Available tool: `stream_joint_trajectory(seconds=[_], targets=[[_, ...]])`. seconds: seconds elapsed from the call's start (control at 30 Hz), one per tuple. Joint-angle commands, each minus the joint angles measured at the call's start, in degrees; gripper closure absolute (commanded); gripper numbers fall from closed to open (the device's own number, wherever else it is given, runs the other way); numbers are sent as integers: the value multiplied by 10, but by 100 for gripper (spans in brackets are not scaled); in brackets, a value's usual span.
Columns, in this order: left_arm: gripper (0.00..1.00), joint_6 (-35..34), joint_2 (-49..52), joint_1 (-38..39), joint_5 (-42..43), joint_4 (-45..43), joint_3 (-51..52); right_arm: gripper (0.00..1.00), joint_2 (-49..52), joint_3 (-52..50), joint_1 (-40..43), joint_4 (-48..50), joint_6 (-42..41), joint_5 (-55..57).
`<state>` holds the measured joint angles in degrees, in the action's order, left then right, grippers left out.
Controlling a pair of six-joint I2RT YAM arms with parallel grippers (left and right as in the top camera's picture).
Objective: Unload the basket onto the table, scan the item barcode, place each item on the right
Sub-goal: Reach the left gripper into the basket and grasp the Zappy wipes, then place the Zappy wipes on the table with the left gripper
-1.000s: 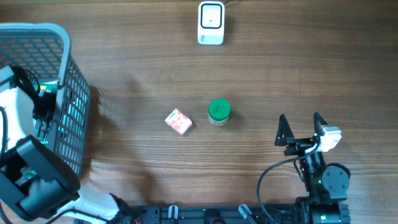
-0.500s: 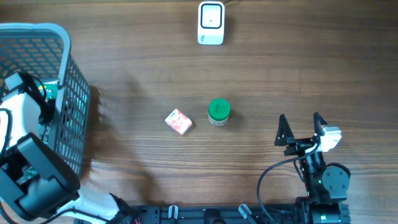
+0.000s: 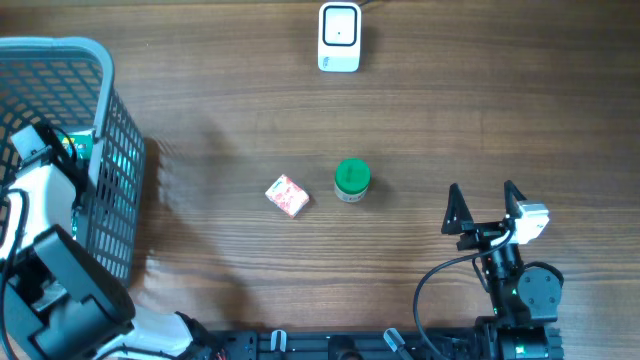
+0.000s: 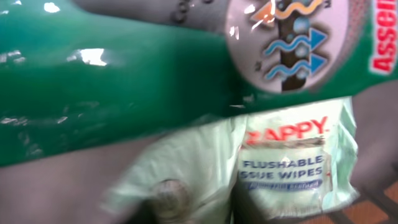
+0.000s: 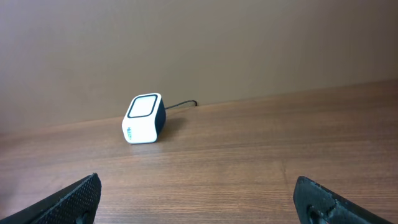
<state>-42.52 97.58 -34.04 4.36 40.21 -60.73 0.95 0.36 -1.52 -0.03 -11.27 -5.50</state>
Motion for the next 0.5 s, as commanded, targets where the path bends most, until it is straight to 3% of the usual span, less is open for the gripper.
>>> stream_joint_trajectory(seconds=[0.0, 0.1, 0.27, 0.37, 0.47], targets=[[96, 1, 28, 1, -8, 36, 38, 0, -1, -1, -1, 2, 7, 4], [96, 3, -16, 1, -8, 88, -22, 0, -1, -1, -1, 2, 6, 4], [96, 3, -136, 1, -8, 209, -263, 0, -1, -1, -1, 2, 6, 4], [96, 5, -228, 2, -2, 226, -393, 0, -1, -1, -1, 2, 7, 4], [96, 19, -304, 13, 99, 262, -397, 0, -1, -1, -1, 2, 6, 4]])
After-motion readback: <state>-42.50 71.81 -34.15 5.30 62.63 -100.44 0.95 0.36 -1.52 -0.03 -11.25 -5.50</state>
